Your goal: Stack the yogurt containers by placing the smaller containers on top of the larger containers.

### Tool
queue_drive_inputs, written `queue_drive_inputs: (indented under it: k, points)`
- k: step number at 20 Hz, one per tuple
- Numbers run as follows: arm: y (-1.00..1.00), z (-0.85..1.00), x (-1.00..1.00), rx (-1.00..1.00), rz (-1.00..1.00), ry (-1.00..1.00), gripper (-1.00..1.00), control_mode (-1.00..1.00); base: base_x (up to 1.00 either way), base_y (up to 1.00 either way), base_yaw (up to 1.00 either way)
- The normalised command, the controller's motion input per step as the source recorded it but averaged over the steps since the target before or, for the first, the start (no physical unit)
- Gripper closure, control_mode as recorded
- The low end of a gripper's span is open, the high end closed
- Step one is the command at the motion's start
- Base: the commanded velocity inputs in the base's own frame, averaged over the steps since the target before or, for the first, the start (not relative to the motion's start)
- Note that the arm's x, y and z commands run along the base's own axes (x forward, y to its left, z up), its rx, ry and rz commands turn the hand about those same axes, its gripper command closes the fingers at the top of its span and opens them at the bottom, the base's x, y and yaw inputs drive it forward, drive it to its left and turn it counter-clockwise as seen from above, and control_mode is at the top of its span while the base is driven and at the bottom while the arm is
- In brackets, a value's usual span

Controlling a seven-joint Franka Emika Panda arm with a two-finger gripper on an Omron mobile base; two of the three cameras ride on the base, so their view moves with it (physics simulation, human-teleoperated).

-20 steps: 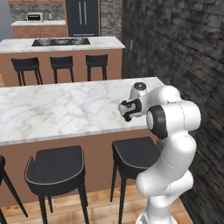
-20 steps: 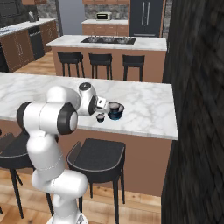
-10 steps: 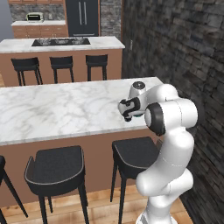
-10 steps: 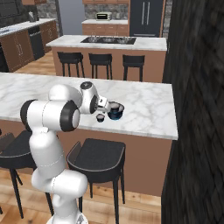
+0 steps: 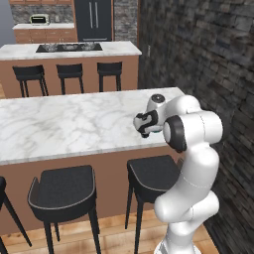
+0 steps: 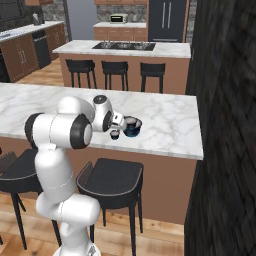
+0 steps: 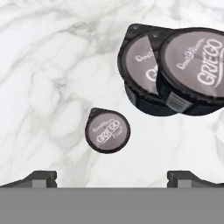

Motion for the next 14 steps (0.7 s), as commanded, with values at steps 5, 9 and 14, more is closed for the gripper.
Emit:
queue_drive_inputs:
  k: [5,9,14]
  points:
    - [0.00,-0.18,0.03,0.00,0.00,0.01,-1.00,-1.00,0.00,0.00,0.00]
    - [0.00,-0.12,0.03,0.00,0.00,0.00,-1.00,-1.00,0.00,0.00,0.00]
    - [0.00,-0.07,0.07,0.00,0.00,0.00,-1.00,-1.00,0.00,0.00,0.00]
